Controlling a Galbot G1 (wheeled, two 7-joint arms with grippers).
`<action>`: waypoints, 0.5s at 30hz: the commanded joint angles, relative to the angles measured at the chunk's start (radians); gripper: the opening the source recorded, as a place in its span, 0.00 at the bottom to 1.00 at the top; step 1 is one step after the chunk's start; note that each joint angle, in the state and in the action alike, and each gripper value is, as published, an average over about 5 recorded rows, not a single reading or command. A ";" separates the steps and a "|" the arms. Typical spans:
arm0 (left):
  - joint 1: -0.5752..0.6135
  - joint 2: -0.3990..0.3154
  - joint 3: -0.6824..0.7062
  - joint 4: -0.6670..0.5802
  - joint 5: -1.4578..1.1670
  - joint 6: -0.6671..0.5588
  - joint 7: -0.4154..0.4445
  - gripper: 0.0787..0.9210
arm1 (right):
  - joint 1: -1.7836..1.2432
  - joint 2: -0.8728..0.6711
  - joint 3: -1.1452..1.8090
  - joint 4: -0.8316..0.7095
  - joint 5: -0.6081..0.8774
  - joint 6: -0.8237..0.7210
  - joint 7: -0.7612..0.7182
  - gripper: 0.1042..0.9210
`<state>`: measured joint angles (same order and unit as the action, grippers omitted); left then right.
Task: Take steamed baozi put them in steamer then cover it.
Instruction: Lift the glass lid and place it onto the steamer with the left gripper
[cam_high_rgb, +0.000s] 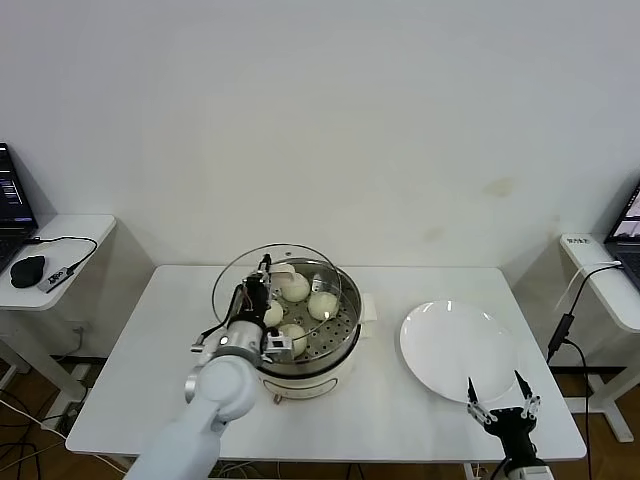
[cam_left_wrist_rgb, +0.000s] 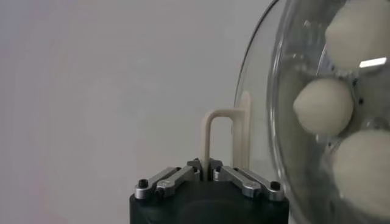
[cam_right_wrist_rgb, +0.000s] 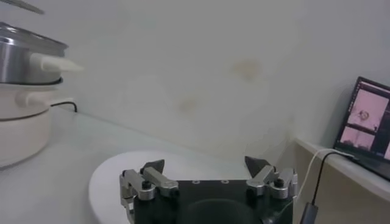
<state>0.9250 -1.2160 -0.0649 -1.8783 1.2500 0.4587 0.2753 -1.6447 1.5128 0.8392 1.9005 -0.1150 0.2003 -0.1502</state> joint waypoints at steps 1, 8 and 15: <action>0.002 -0.074 0.034 0.010 0.074 0.009 0.026 0.08 | -0.001 0.002 -0.001 0.003 -0.005 0.002 0.001 0.88; 0.023 -0.082 0.035 0.008 0.082 -0.001 0.025 0.08 | -0.001 0.004 -0.007 -0.001 -0.009 0.004 0.001 0.88; 0.042 -0.084 0.032 0.010 0.093 -0.013 0.020 0.08 | 0.002 0.005 -0.009 -0.003 -0.011 0.004 0.001 0.88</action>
<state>0.9565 -1.2824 -0.0388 -1.8720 1.3188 0.4504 0.2923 -1.6443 1.5162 0.8311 1.8984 -0.1246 0.2037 -0.1494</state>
